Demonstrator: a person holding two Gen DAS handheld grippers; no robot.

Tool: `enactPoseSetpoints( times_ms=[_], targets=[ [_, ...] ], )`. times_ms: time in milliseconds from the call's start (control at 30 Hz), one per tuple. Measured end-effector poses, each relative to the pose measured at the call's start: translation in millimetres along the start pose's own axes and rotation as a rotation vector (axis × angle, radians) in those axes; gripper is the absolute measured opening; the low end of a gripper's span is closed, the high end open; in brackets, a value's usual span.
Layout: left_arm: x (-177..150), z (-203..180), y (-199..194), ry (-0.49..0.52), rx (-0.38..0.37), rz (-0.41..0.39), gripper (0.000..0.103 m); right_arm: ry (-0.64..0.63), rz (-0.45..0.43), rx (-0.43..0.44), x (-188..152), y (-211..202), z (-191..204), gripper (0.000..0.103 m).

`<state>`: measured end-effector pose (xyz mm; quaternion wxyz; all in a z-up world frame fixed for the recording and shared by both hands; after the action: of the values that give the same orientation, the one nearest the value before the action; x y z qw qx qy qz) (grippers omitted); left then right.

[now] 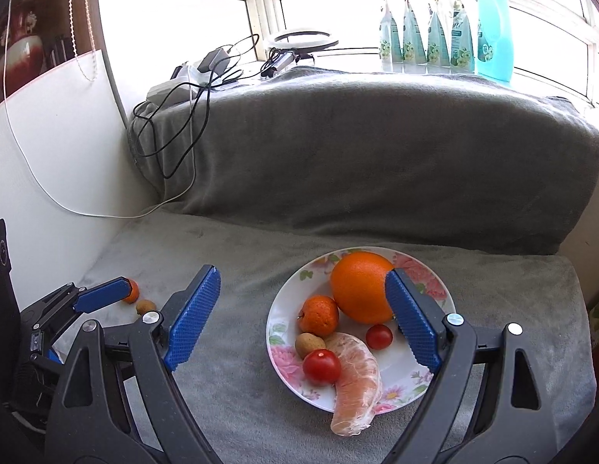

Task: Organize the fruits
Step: 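Move both tools back toward the mandarin and kiwi on the towel, then close the right tool on the kiwi while the left tool closes on the mandarin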

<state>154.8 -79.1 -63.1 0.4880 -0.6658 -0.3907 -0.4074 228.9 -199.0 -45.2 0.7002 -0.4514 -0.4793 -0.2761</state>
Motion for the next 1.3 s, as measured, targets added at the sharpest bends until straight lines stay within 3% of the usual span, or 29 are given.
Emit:
enactPoseSetpoints(
  times_ms=[533, 700, 867, 967, 1300],
  targets=[
    [-20.8, 110.0, -29.5, -0.065, 0.176, 0.021, 0.081, -0.083, 0.051, 0.151, -14.8, 26.0, 72.9, 0.089],
    [-29.0, 138.9, -33.6, -0.121, 0.207, 0.032, 0.08, -0.126, 0.094, 0.205, -28.1, 38.0, 97.8, 0.077],
    [-35.9, 159.3, -32.0, -0.177, 0.214, 0.049, 0.069, -0.178, 0.148, 0.259, -46.0, 51.1, 121.1, 0.07],
    [-41.5, 165.4, -28.2, -0.196, 0.209, 0.067, 0.064, -0.198, 0.191, 0.291, -57.7, 59.7, 133.9, 0.056],
    [-55.8, 175.2, -17.0, -0.235, 0.196, 0.111, 0.055, -0.269, 0.264, 0.36, -91.0, 82.8, 168.0, 0.045]
  ],
)
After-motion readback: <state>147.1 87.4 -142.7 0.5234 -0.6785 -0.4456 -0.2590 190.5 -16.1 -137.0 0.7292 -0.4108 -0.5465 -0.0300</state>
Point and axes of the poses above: each gripper's, at about its wrist camera, not at the fingertips, and y roughly the way its jaws point, z to its left, x to its top, the point moved 6 cm from there along y, roughly the way its jaws point, and after that the axes turned 15 degrees about -z, right-handed, at the moved point
